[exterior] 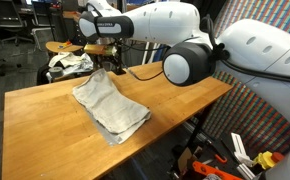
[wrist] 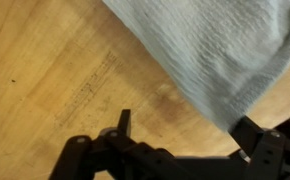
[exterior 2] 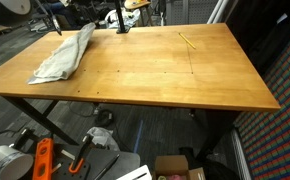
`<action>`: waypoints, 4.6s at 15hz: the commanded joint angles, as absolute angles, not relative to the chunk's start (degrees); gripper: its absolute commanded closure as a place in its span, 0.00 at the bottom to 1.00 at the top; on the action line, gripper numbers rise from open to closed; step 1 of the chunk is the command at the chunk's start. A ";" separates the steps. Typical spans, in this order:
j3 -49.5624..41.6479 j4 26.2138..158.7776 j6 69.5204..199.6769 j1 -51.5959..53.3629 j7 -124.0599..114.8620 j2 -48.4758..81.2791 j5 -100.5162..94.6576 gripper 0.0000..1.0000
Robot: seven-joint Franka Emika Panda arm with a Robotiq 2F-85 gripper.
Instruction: Fold the white towel in half
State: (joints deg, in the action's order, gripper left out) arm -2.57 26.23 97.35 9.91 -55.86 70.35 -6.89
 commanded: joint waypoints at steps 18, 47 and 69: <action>2.71 26.42 80.87 6.91 -23.55 60.81 2.90 0.00; -1.40 23.58 105.84 11.64 -24.59 67.00 -1.46 0.00; -2.86 26.81 88.33 5.82 1.01 61.45 -5.84 0.00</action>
